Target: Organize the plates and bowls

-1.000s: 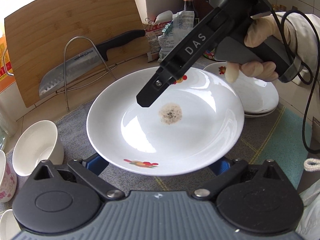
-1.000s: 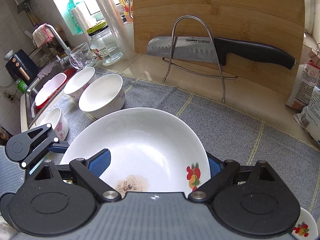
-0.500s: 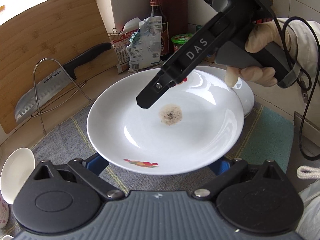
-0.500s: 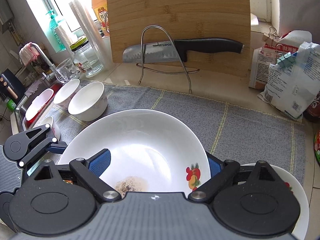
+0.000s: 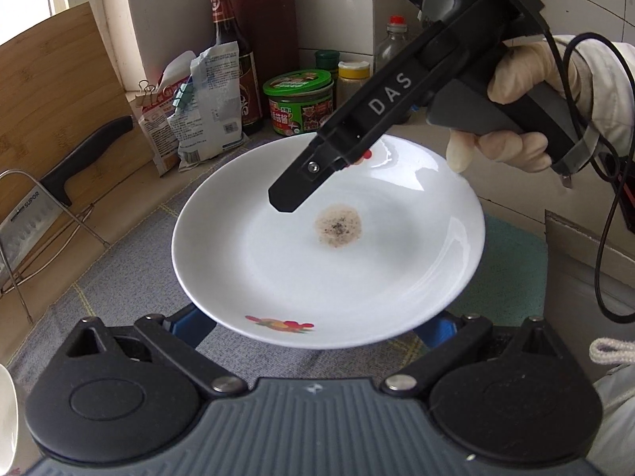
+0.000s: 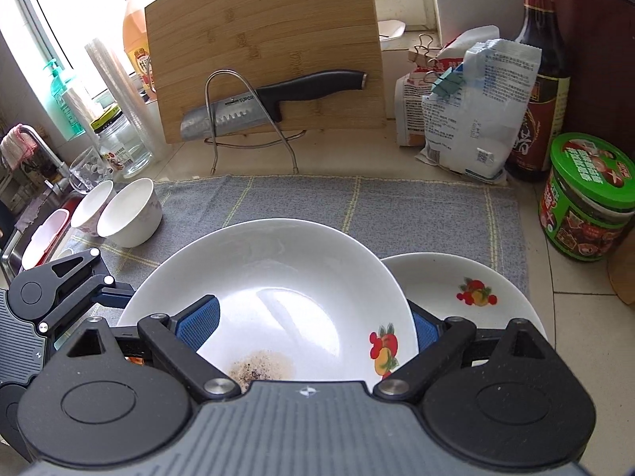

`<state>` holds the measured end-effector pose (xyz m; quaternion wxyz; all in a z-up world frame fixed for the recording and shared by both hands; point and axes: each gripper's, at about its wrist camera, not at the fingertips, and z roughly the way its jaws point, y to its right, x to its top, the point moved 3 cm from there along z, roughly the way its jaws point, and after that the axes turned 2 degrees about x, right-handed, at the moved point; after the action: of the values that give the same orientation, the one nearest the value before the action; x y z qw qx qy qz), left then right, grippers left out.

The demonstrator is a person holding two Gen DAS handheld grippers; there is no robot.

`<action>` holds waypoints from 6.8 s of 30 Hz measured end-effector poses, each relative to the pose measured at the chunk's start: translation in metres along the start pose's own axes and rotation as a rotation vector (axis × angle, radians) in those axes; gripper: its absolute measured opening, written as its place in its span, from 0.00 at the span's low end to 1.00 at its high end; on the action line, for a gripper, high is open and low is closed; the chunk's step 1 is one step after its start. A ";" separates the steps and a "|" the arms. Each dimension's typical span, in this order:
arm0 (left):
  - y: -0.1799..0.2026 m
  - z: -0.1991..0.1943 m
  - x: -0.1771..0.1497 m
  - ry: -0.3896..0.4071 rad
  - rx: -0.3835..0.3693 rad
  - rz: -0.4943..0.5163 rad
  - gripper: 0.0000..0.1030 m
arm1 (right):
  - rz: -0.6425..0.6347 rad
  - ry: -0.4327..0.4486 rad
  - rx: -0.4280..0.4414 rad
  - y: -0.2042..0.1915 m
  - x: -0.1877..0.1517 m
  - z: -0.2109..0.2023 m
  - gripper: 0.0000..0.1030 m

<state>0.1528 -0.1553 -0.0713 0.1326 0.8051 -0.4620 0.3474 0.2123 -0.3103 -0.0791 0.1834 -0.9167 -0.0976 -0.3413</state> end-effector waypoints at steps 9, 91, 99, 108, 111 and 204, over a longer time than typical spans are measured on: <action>0.014 0.019 0.010 -0.006 -0.060 0.046 0.99 | 0.072 0.016 -0.059 0.026 -0.017 -0.016 0.95; -0.001 0.016 0.020 0.095 0.093 -0.093 0.99 | 0.057 -0.015 -0.337 0.036 -0.065 -0.043 1.00; -0.024 -0.019 0.007 0.126 0.244 -0.234 0.99 | -0.143 0.086 -0.376 -0.010 -0.051 -0.048 1.00; -0.049 -0.063 -0.030 0.078 0.462 -0.405 0.99 | -0.377 0.122 -0.216 -0.071 -0.019 -0.013 1.00; -0.054 -0.080 -0.048 0.058 0.536 -0.471 0.99 | -0.441 0.117 -0.125 -0.089 -0.012 0.007 1.00; -0.217 -0.147 -0.218 -0.171 0.186 -0.402 0.53 | -0.624 0.035 0.029 -0.375 -0.083 0.174 0.79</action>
<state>0.1977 0.1820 -0.0907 0.0850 0.9162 -0.2681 0.2856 0.1389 0.0981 -0.1547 0.0845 -0.8338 -0.3757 -0.3955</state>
